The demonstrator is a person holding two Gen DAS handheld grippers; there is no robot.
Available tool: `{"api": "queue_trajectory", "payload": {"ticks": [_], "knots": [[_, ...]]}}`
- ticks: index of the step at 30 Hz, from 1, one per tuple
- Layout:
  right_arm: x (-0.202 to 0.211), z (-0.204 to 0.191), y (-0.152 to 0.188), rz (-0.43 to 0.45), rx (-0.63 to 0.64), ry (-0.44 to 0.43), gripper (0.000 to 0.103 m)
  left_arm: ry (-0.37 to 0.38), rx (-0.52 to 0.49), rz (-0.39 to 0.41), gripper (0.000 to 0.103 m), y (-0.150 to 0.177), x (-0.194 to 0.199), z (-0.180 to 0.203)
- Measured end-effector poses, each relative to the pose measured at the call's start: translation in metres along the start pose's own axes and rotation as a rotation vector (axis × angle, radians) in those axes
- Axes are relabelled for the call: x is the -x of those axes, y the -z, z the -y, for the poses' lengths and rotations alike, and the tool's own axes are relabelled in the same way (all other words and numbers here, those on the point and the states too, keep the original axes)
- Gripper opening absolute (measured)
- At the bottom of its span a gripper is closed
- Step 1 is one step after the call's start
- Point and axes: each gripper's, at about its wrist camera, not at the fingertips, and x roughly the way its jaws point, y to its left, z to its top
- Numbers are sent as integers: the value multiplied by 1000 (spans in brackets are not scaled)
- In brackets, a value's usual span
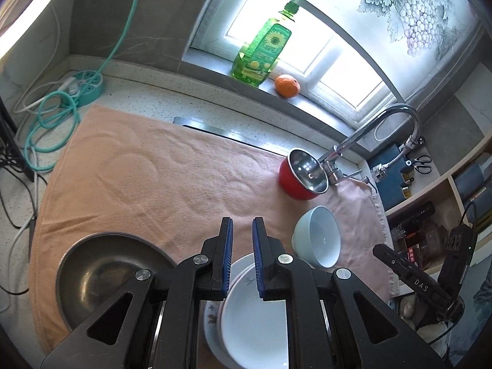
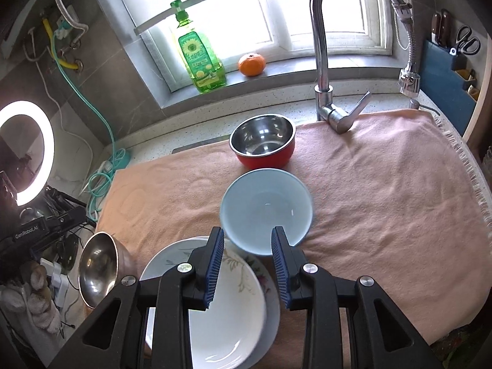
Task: Organize plates and bowls
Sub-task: 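Move both tools to the rim of the red-sided steel bowl, then close both tools on the red-sided bowl rim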
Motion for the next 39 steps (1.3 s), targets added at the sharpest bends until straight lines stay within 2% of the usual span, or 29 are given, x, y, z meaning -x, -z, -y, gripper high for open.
{"api": "queue_trajectory", "payload": {"ticks": [10, 17, 30, 39], "knots": [[-19, 59, -61, -52, 109, -77, 29, -51, 44, 33, 11, -13, -37, 57], [-51, 84, -83, -64, 120, -146, 29, -64, 48, 18, 11, -27, -75, 82], [-121, 95, -125, -96, 152, -178, 27, -115, 37, -77, 11, -51, -157, 100], [-154, 81, -137, -121, 187, -196, 21, -145, 44, -116, 11, -58, -186, 94]]}}
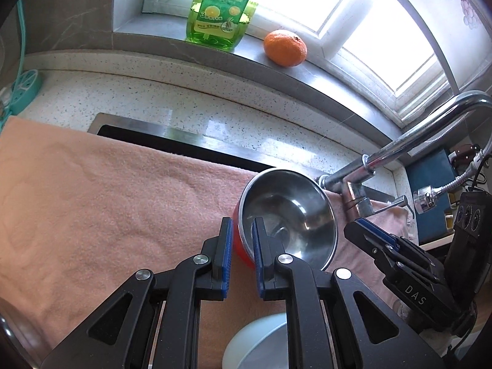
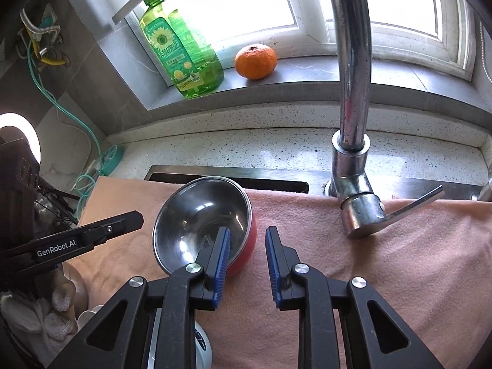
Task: Organize plates and bowls
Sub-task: 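Close both tools on the red-sided bowl rim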
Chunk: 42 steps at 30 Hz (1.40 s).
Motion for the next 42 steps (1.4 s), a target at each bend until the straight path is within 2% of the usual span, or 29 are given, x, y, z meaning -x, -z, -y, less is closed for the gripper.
{"api": "queue_trajectory", "payload": {"ticks": [8, 25, 29, 42], "knots": [[-21, 2, -4, -34, 3, 25, 19, -3, -19, -39, 11, -4, -18, 2], [-37, 8, -5, -78, -39, -1, 13, 0, -34, -60, 11, -5, -26, 2], [-39, 10, -5, -83, -59, -23, 8, 5, -23, -68, 11, -5, -29, 3], [-30, 9, -7, -71, -79, -23, 7, 23, -19, -55, 9, -4, -19, 5]]}}
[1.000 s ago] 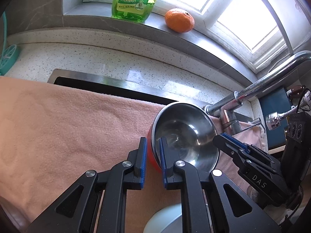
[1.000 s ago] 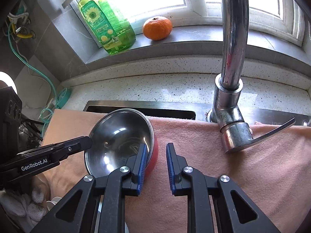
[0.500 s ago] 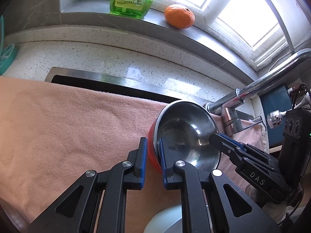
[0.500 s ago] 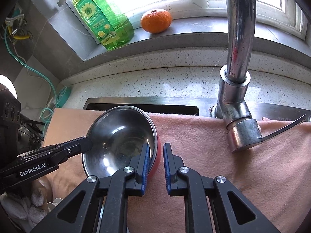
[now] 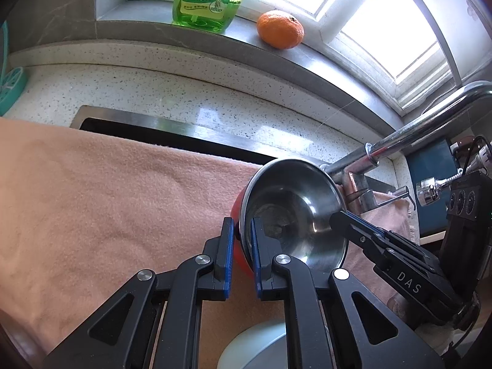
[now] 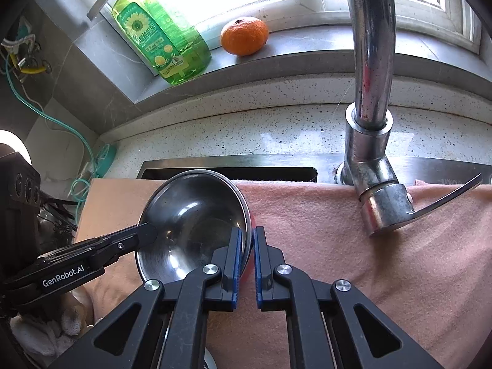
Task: Organize plates and bowls
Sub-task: 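Carry the red-sided bowl with both tools toward the large steel bowl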
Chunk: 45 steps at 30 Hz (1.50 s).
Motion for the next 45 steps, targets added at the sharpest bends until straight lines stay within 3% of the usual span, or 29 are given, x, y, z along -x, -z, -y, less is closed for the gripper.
{"api": "queue_trajectory", "payload": {"ticks": [25, 45], "knots": [[66, -35, 17, 91, -8, 23, 7, 85, -56, 65, 9, 23, 68, 7], [95, -105, 64, 118, 27, 8, 6, 96, -20, 125, 9, 69, 132, -39]]}}
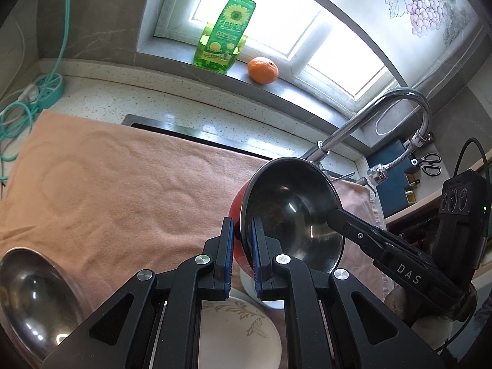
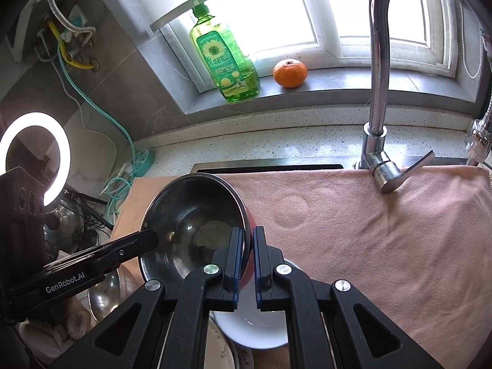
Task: Organize plates and bowls
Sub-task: 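Carry the red-sided bowl with both tools toward the large steel bowl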
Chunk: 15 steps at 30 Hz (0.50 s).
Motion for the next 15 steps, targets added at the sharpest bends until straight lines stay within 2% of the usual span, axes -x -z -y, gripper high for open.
{"api": "queue_trajectory", "payload": {"ticks": [15], "knots": [[-6, -75, 28, -33, 75, -48, 7, -36, 87, 78, 9, 33, 60, -48]]}}
